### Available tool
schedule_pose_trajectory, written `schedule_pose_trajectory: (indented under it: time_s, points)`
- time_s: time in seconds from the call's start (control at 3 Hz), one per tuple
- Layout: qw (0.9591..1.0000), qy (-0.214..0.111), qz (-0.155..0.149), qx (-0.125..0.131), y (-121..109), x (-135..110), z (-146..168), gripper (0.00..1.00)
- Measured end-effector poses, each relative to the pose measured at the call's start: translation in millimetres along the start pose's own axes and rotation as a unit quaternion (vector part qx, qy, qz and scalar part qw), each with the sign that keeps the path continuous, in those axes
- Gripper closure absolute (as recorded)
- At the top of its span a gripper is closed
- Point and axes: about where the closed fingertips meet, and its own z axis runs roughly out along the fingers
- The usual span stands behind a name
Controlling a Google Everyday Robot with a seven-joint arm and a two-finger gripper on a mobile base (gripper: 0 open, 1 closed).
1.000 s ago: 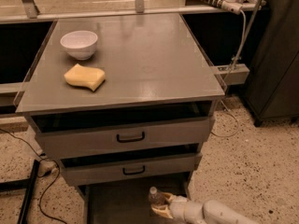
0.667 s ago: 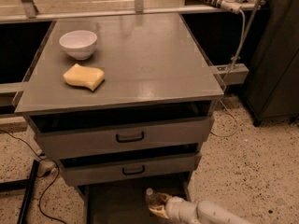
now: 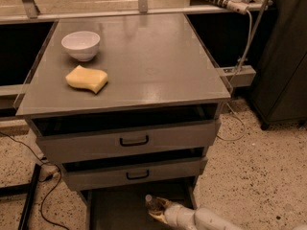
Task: Place water bottle into bottom drawer
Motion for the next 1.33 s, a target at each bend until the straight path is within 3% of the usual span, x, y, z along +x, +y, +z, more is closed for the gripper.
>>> schedule_pose_trajectory:
  time_s: [0.33,0.67,1.33]
  points:
    - [0.9988,0.025,-0.041,0.004,2,13,14,1.00]
    - [0.9981,0.037,-0.049,0.008,1,23,20,1.00]
    - [0.9981,0.037,-0.049,0.008,1,23,21,0.58]
